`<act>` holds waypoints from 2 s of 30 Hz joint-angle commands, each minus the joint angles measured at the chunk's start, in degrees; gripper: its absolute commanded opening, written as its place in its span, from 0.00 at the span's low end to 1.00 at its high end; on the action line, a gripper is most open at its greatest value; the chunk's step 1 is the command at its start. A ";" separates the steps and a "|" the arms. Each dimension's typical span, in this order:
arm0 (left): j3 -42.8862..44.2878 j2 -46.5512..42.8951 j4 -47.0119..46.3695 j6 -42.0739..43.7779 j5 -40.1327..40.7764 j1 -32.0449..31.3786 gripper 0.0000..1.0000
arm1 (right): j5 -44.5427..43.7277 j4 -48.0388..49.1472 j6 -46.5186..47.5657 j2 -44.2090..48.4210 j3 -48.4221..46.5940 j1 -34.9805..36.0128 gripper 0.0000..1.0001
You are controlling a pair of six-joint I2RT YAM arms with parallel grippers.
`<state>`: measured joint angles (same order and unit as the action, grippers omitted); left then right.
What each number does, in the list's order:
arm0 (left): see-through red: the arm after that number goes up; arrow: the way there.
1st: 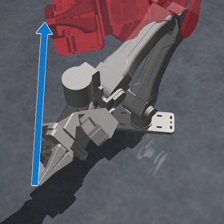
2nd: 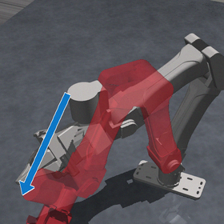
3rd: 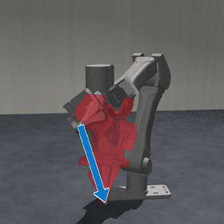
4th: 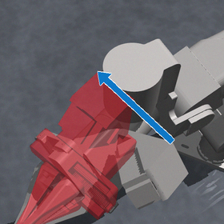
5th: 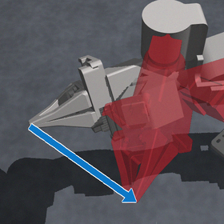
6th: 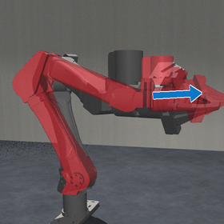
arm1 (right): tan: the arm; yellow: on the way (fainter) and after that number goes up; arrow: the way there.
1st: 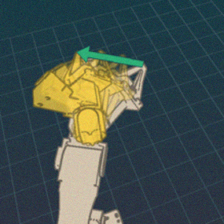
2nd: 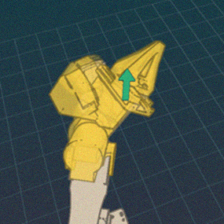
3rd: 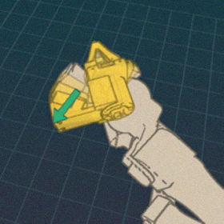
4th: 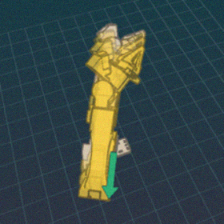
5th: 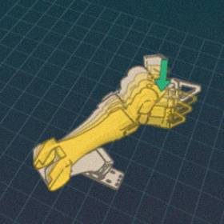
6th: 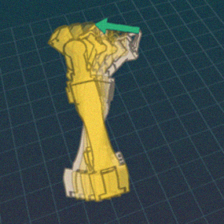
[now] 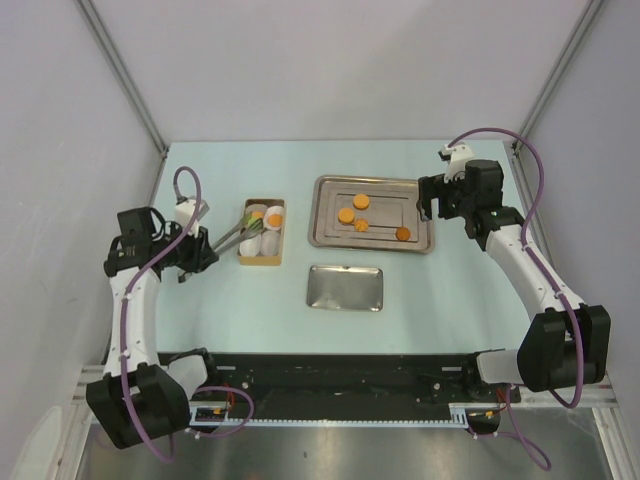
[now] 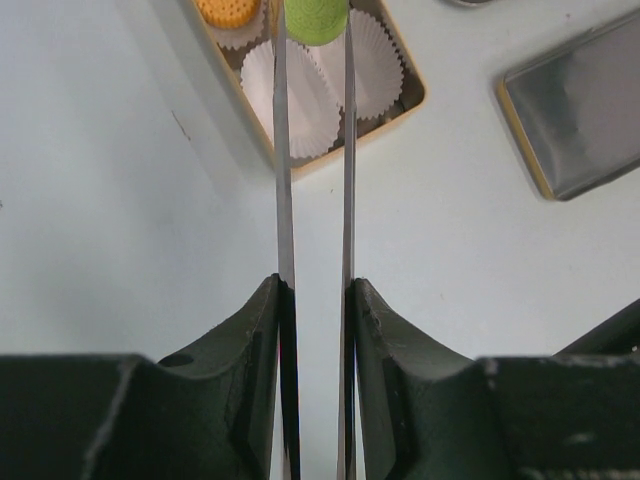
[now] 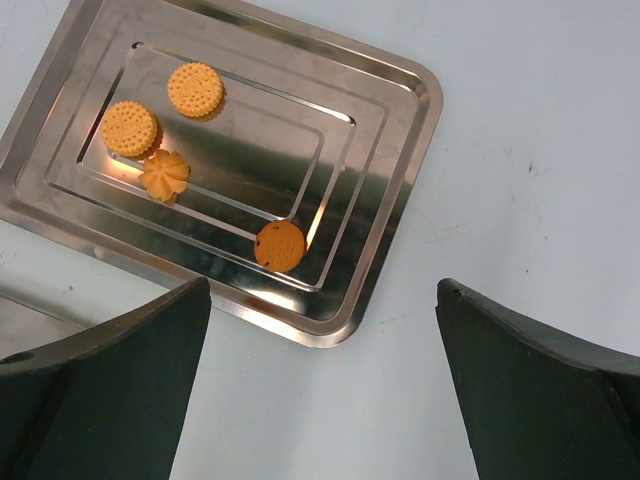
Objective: Pack the cookies
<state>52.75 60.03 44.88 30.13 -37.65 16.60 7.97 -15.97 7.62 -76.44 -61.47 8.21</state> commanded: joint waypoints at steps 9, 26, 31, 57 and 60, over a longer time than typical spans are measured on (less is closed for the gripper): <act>-1.86 -3.69 4.77 6.96 -2.34 3.18 0.30 | -0.58 1.55 0.64 1.21 -0.75 0.76 1.00; -3.79 -3.69 4.69 9.68 -0.67 5.64 0.30 | -0.76 1.55 0.73 0.86 -0.75 1.02 1.00; -4.59 -3.17 4.34 9.86 -0.41 5.90 0.30 | -0.76 1.64 0.73 0.60 -0.75 1.02 1.00; -4.24 -1.41 2.31 8.81 -0.41 6.16 0.49 | -1.11 1.55 0.91 0.86 -0.75 1.11 1.00; -4.24 -1.49 2.23 8.72 -0.41 6.16 0.51 | -1.02 1.55 0.91 0.86 -0.67 1.11 1.00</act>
<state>47.99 58.94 48.60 37.95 -36.21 22.15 7.77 -15.97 7.79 -76.44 -61.49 9.15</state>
